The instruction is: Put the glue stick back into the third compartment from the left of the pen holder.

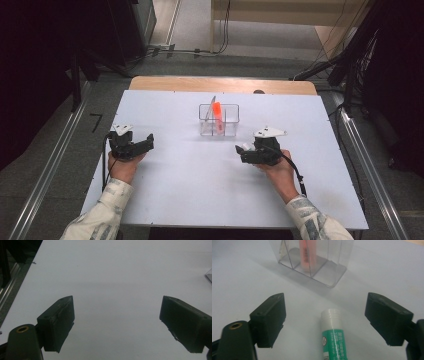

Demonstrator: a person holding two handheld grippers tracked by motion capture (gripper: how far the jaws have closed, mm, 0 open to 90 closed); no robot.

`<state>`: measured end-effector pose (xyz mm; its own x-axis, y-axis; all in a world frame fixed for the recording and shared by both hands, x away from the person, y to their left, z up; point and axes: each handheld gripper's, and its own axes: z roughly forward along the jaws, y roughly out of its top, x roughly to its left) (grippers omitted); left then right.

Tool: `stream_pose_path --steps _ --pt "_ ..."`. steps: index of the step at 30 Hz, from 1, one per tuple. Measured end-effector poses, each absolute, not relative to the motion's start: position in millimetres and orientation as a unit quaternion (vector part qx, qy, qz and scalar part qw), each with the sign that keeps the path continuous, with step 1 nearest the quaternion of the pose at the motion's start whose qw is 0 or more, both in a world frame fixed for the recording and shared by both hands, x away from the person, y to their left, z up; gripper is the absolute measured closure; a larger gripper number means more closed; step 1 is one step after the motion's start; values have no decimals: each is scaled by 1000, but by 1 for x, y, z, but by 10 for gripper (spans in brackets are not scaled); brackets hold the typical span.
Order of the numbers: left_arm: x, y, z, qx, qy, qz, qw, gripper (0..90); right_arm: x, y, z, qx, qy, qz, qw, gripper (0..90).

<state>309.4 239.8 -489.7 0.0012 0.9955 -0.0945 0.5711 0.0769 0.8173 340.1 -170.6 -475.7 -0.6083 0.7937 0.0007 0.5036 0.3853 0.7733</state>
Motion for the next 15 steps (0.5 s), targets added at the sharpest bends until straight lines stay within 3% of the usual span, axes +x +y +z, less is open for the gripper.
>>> stream_pose_path --steps 15 --pt "309 240 -489 611 642 297 356 130 354 -172 -496 414 824 353 162 312"
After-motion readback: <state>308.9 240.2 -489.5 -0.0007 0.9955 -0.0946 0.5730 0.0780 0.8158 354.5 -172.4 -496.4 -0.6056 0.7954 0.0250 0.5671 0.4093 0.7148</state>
